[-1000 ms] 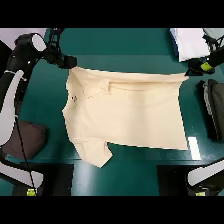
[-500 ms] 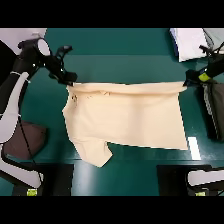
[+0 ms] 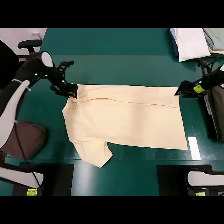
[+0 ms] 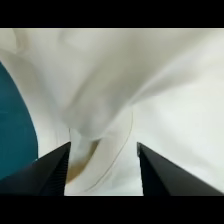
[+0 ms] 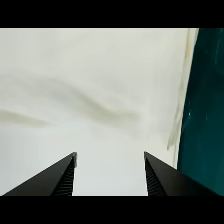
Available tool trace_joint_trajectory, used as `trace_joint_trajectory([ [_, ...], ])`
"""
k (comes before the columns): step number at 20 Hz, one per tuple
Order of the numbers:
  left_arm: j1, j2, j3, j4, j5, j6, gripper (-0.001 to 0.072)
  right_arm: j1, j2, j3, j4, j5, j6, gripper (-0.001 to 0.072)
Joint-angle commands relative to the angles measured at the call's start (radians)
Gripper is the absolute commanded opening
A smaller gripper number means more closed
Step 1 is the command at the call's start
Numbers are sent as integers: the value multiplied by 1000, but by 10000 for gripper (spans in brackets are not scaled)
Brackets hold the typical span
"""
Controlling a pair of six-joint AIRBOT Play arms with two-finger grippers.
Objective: Fold the shirts.
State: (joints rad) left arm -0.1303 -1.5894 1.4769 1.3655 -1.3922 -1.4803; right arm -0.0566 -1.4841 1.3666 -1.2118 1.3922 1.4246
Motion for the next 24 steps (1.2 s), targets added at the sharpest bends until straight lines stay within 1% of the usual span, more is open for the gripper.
trace_joint_trajectory([
  [1,0,184,-134,45,-6,-5,501,-25,101,-51,43,50,-20,486],
  [3,0,342,-330,38,19,-18,500,-31,200,-133,42,38,-20,485],
  [5,0,481,-534,14,61,-71,500,-31,286,-206,42,-2,-20,485],
  [7,0,596,-722,-71,85,-100,500,-28,349,-259,43,-44,-20,485],
  [10,0,692,-918,-247,106,-101,500,-28,396,-296,43,-62,-20,485],
  [13,0,708,-1019,-343,142,-87,501,-28,397,-288,45,-51,-20,484],
  [17,0,708,-1092,-405,253,-76,500,-28,397,-289,100,-60,-20,483],
  [18,0,708,-1100,-417,264,-55,499,-28,397,-289,109,-63,-20,483],
  [21,0,708,-1103,-428,267,-48,498,-28,397,-289,120,-62,-20,482],
  [22,0,708,-1103,-428,265,-48,479,-29,397,-289,119,-51,-20,482],
  [23,0,708,-1103,-428,256,-40,220,-33,397,-289,119,-34,-20,481],
  [24,0,708,-1103,-433,245,-16,35,-44,397,-290,118,-10,-20,482],
])
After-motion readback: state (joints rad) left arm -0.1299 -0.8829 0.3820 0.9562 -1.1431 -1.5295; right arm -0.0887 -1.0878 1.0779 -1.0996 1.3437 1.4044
